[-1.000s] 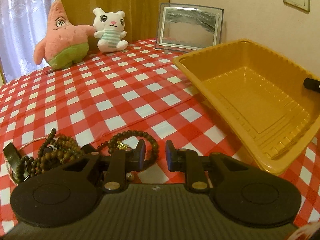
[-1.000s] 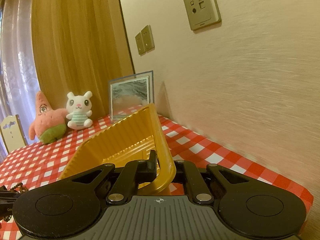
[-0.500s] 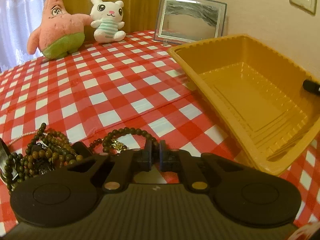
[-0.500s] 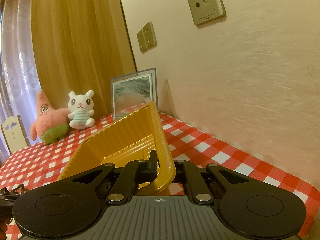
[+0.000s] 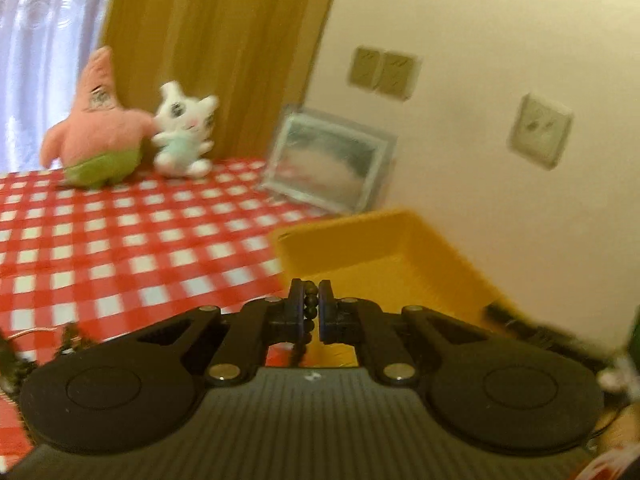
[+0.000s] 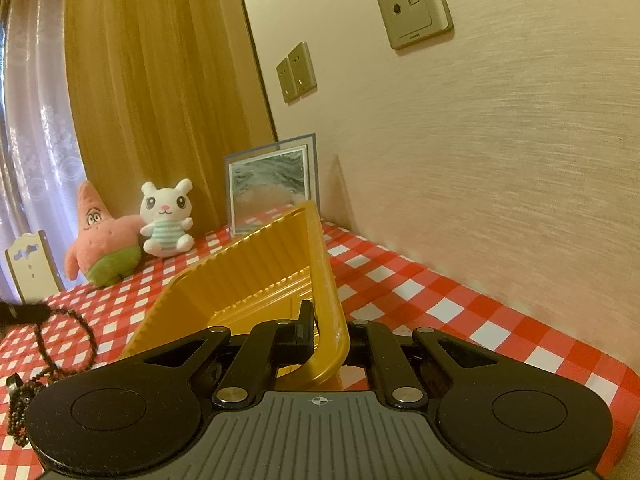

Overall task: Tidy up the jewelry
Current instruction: 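Carry the bead bracelet into the yellow tray and open the left tool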

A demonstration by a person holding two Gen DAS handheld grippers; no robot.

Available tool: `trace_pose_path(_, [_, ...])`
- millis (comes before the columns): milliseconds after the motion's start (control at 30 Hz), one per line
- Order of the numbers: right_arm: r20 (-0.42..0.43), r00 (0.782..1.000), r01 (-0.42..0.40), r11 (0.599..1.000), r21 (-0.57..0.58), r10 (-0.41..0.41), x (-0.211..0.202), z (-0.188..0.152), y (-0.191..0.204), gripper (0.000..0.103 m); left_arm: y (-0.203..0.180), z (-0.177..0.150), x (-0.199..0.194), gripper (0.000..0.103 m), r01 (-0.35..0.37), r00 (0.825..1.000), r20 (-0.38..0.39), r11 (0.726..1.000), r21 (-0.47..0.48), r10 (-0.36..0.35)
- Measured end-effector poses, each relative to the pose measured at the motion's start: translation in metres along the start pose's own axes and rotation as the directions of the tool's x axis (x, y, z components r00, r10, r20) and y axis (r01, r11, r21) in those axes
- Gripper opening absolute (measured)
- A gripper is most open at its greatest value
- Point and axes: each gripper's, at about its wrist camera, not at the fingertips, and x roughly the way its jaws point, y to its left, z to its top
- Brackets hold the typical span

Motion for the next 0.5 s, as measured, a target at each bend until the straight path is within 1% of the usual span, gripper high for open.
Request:
trace_pose_path(100, [-0.002,1.0,-0.005,1.0,-0.002,0.005,-0.001,-0.001,0.002,0.007,-0.015,0.004,-0.001,0.006,0.075,0.997,-0.003,0.997,-0.024,-0.075])
trace_pose_path(200, [-0.005,1.0,-0.007,1.0,-0.001,0.007,-0.002,-0.002,0.002,0.007,-0.027,0.0,0.006,0.006,0.117,0.993,-0.025,0.992,-0.05,-0.119])
trace_pose_path(367, [-0.006,1.0,-0.008,1.0,-0.001,0.008,-0.002,-0.002,0.001,0.007,-0.043,-0.019,0.027,0.006,0.141,0.984,-0.098,0.987,-0.08,-0.148])
trace_pose_path(500, [-0.005,1.0,-0.008,1.0,-0.001,0.008,-0.002,-0.002,0.001,0.007,-0.049,-0.035,0.04,0.006,0.145,0.975,-0.156,0.985,-0.094,-0.158])
